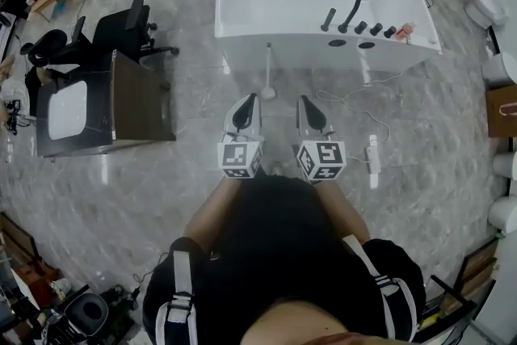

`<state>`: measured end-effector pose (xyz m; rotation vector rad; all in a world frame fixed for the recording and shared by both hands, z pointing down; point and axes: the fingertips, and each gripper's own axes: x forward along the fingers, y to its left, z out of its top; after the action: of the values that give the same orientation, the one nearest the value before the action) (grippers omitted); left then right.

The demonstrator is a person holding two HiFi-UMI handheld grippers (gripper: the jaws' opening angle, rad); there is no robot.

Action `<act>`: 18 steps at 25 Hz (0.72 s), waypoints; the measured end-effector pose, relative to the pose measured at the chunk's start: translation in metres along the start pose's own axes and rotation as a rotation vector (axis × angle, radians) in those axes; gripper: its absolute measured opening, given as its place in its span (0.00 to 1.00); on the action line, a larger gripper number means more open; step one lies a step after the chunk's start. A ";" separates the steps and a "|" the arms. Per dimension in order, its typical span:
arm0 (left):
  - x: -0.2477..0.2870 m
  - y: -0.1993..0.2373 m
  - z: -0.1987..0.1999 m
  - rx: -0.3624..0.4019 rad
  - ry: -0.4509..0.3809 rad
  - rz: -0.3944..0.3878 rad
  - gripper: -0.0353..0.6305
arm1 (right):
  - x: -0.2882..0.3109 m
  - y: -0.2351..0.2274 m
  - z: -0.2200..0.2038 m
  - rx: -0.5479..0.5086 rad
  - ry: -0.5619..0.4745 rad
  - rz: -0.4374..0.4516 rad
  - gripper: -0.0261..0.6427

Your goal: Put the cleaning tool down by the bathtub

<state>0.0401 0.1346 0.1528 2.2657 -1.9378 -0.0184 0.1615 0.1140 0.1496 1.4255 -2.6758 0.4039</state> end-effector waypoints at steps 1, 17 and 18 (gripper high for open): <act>-0.002 -0.001 -0.001 -0.003 0.001 0.008 0.06 | -0.003 0.000 -0.002 0.005 0.000 0.001 0.04; -0.010 -0.010 -0.008 0.009 0.002 0.010 0.06 | -0.015 -0.001 -0.002 -0.002 -0.036 0.030 0.03; -0.011 -0.011 -0.008 0.009 0.003 0.010 0.06 | -0.014 -0.001 -0.001 -0.003 -0.036 0.028 0.04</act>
<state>0.0497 0.1474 0.1584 2.2600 -1.9516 -0.0058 0.1706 0.1254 0.1482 1.4090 -2.7259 0.3794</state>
